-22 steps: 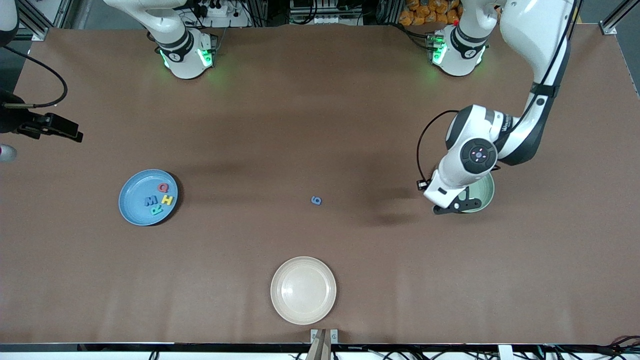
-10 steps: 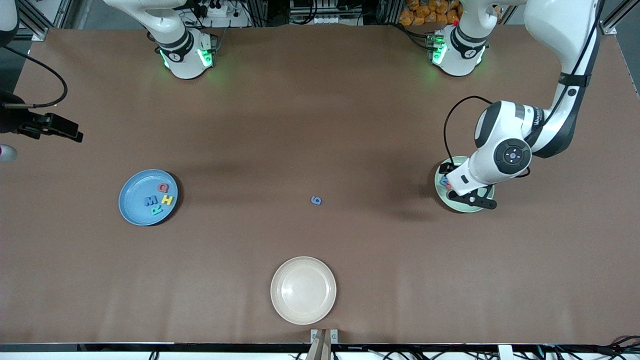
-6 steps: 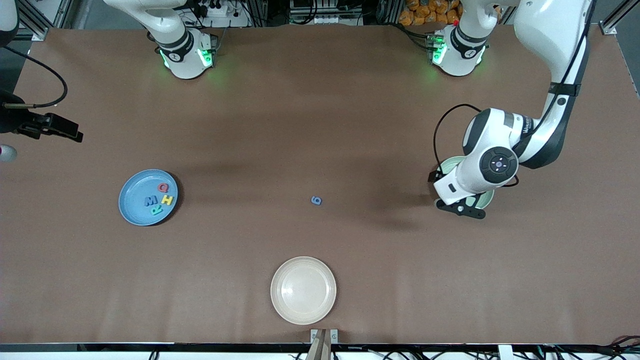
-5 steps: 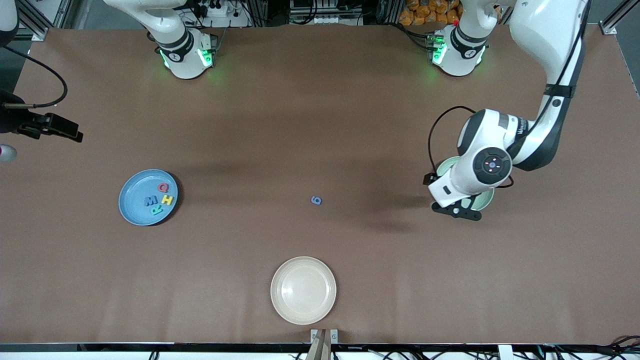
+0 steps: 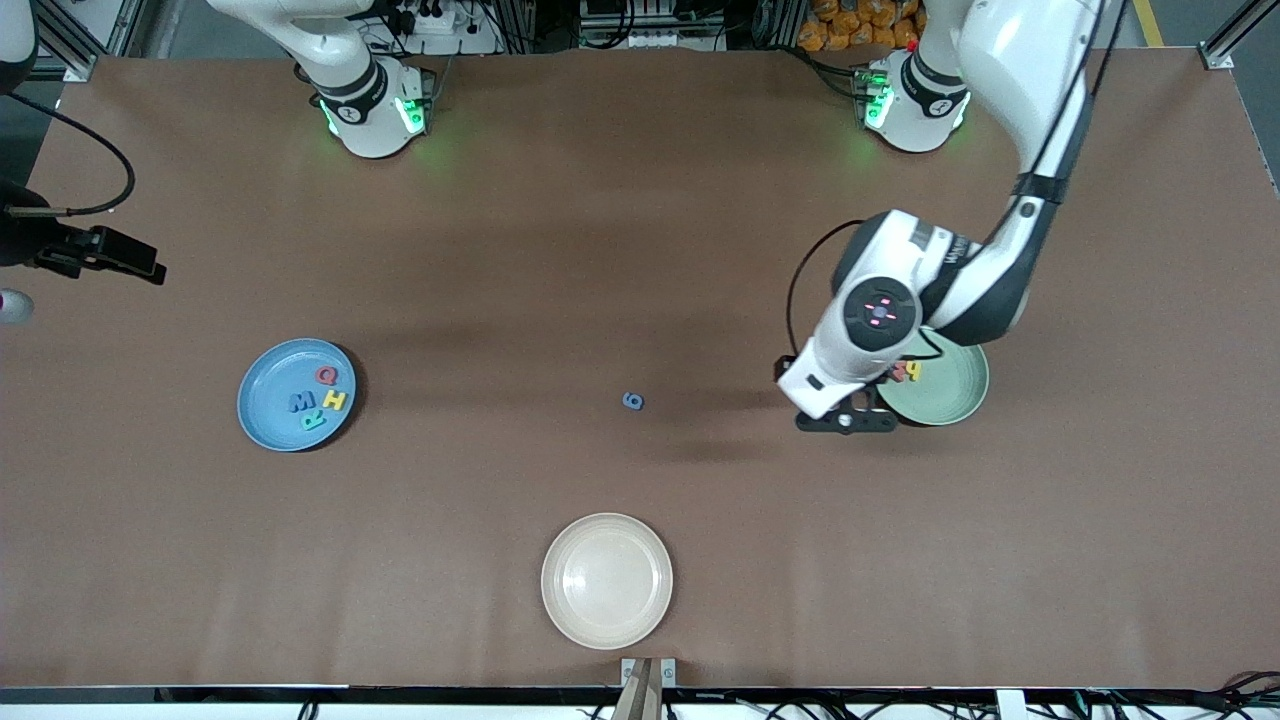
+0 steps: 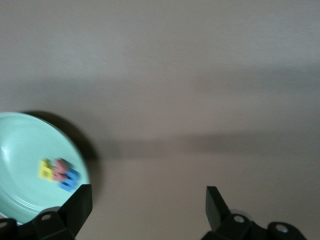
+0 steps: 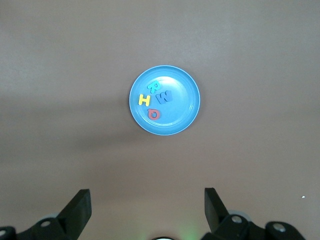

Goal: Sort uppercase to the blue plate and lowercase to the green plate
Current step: 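Move the left gripper back to the blue g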

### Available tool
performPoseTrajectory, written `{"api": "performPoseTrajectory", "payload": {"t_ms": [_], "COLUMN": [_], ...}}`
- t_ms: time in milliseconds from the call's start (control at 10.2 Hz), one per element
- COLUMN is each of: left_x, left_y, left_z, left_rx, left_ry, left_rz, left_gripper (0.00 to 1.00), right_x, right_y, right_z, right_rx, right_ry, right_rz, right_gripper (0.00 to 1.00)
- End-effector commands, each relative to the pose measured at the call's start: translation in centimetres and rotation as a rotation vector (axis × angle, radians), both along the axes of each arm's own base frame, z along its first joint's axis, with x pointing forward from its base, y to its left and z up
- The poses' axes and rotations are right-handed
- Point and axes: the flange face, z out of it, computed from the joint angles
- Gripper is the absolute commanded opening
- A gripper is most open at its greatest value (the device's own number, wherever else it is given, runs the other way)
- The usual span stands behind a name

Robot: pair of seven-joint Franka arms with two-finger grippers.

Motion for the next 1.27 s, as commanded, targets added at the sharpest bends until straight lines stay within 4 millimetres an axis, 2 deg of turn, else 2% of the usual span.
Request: {"api": "performPoseTrajectory", "payload": {"t_ms": [0, 98, 293, 585, 780, 1171], "left_x": [-0.7, -0.7, -1.2, -1.3, -1.9, -3.0], "left_y": [-4.4, -6.8, -8.7, -12.9, -14.7, -17.8], "left_z": [-0.5, -0.6, -1.1, -3.5, -5.1, -7.9], "left_rx": [0.023, 0.012, -0.016, -0.067, -0.096, -0.183], "left_ry": [-0.019, -0.036, -0.022, -0.055, -0.082, -0.126], "left_rz": [0.118, 0.161, 0.349, 0.611, 0.766, 0.879], "left_gripper": [1.00, 1.00, 1.00, 1.00, 1.00, 1.00], "right_x": [-0.6, -0.6, -0.6, -0.6, -0.6, -0.6], "right_y": [0.0, 0.0, 0.0, 0.0, 0.0, 0.0], "right_z": [0.3, 0.3, 0.3, 0.3, 0.3, 0.3], "right_rx": [0.008, 0.008, 0.008, 0.008, 0.008, 0.008], "right_ry": [-0.001, -0.001, -0.001, -0.001, -0.001, -0.001], "right_rz": [-0.012, -0.012, -0.012, -0.012, -0.012, -0.012], "right_gripper": [1.00, 1.00, 1.00, 1.00, 1.00, 1.00]}}
